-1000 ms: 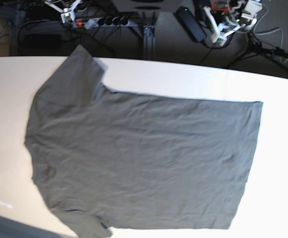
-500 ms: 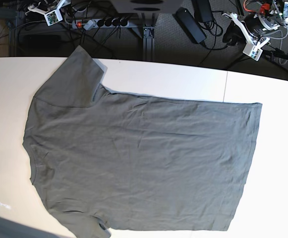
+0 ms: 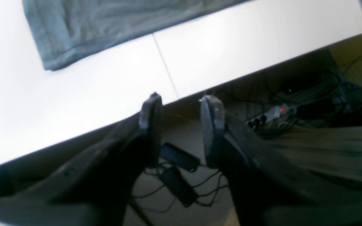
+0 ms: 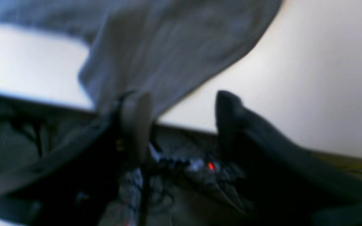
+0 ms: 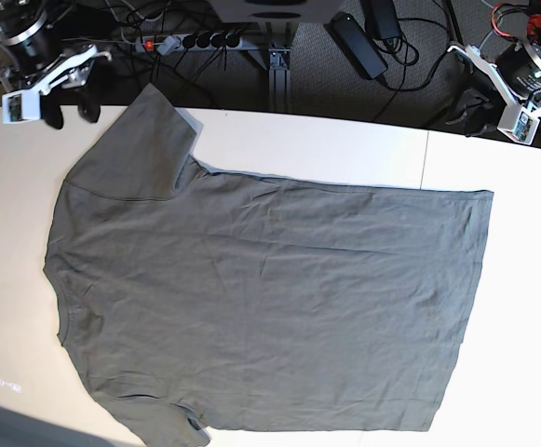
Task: Fold the T-shirt properly
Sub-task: 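Lower the right gripper onto the shoulder corner by the sleeve and grasp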
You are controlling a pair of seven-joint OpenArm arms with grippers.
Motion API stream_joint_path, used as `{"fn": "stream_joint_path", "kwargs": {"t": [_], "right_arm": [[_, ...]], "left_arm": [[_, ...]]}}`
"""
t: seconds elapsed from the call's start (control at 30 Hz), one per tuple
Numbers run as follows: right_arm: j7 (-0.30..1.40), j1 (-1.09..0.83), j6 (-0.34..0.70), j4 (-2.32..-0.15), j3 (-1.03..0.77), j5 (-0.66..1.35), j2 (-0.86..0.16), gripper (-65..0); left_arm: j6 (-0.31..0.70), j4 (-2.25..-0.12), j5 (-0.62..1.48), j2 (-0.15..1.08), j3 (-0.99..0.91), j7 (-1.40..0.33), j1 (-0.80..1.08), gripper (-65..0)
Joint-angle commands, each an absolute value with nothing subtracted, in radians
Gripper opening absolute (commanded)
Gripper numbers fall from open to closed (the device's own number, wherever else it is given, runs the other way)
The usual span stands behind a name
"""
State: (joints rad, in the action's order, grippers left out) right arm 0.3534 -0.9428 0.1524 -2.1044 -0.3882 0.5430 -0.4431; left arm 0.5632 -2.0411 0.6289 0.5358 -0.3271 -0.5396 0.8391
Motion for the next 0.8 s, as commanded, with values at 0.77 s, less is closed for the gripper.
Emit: {"fn": "stream_joint_path", "kwargs": {"t": [0.77], "right_arm": [[0.371,-0.638,0.062,-1.715,-0.260,0.707,-0.391,-29.0]], "left_arm": [[0.573,-2.056,0.640,0.585,-0.337,-0.574,0.848,-40.9]]}}
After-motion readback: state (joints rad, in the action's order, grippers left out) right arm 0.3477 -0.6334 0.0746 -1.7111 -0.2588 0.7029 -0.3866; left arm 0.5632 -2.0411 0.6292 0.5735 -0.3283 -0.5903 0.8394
